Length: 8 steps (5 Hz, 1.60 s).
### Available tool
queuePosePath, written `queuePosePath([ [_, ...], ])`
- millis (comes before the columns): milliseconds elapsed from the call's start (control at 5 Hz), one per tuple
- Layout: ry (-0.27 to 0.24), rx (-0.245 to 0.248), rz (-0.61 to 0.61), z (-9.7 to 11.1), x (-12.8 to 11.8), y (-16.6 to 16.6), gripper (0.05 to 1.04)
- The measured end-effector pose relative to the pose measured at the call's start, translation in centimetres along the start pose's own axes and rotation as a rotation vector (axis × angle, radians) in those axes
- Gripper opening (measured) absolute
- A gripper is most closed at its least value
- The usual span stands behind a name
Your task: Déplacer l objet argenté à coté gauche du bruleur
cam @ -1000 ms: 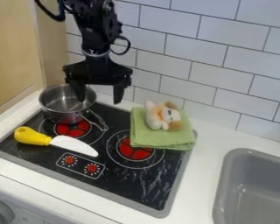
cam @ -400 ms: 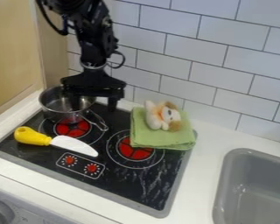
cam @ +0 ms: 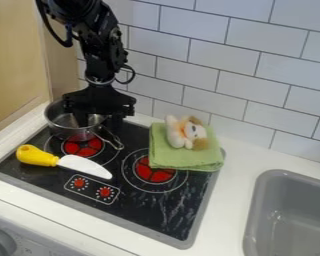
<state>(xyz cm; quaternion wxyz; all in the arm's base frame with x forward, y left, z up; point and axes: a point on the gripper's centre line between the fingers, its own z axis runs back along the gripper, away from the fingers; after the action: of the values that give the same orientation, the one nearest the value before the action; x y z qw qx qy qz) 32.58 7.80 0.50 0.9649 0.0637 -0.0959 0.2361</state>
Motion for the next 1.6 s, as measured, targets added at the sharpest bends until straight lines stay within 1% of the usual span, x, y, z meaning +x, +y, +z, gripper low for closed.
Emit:
queuePosePath([
  [200, -0.001, 0.000, 0.005, 0.0, 0.0, 0.0, 0.329],
  [400, -0.007, -0.004, 0.008, 0.0, 0.1, -0.1, 0.138],
  [600, -0.011, 0.000, 0.007, 0.0, 0.1, -0.3, 0.074],
  [1000, -0.018, 0.015, -0.003, 0.1, 0.1, -0.3, 0.069],
  [1200, -0.059, 0.013, -0.020, 1.4, 0.6, -0.8, 0.066],
  [1400, -0.101, 0.007, -0.056, 3.2, 0.1, -1.7, 0.064],
  [1600, -0.173, -0.003, -0.102, 6.4, 0.1, -3.3, 0.064],
])
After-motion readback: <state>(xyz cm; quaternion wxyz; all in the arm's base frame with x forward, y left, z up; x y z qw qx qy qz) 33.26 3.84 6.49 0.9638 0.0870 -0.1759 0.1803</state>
